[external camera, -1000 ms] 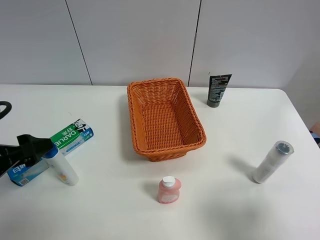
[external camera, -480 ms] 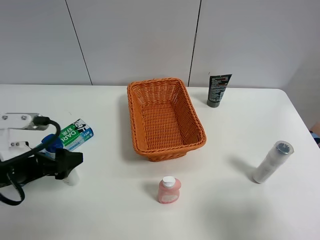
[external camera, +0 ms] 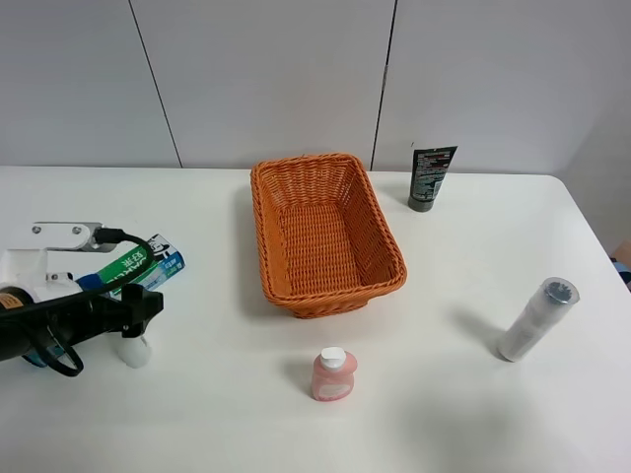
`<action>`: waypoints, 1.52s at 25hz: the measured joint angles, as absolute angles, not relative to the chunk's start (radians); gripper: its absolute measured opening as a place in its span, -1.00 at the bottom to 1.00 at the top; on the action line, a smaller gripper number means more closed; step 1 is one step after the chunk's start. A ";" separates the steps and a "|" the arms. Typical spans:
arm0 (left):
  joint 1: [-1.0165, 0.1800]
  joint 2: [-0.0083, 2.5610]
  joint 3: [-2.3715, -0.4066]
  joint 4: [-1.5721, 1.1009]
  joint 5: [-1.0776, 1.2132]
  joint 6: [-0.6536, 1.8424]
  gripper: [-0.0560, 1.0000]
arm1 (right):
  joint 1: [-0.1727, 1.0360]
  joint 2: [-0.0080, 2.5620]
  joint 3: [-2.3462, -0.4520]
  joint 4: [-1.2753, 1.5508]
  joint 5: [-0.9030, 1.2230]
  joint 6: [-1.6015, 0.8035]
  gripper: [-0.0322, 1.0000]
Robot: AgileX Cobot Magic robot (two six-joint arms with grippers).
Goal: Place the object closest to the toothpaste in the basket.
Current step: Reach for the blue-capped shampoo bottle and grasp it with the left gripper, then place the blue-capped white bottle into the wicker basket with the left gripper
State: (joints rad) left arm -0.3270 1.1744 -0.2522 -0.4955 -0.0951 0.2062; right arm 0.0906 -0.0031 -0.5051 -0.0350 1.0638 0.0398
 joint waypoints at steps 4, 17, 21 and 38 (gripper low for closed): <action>-0.267 1.194 -0.252 -0.480 -0.109 0.209 0.99 | 0.091 -0.003 -0.505 -0.035 1.064 0.040 0.99; -0.220 1.200 -0.255 -0.470 -0.087 0.096 -0.17 | 0.091 -0.003 -0.505 -0.035 1.064 0.040 0.99; -0.217 1.193 -0.257 -0.470 -0.077 0.029 -0.18 | 0.091 -0.003 -0.505 -0.035 1.064 0.040 0.99; -0.414 1.256 -0.890 -0.330 0.112 0.021 -0.18 | 0.091 -0.003 -0.505 -0.035 1.064 0.040 0.99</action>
State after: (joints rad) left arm -0.4139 1.2561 -0.8900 -0.3296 0.1125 0.0212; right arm 0.0906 -0.0031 -0.5051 -0.0350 1.0638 0.0398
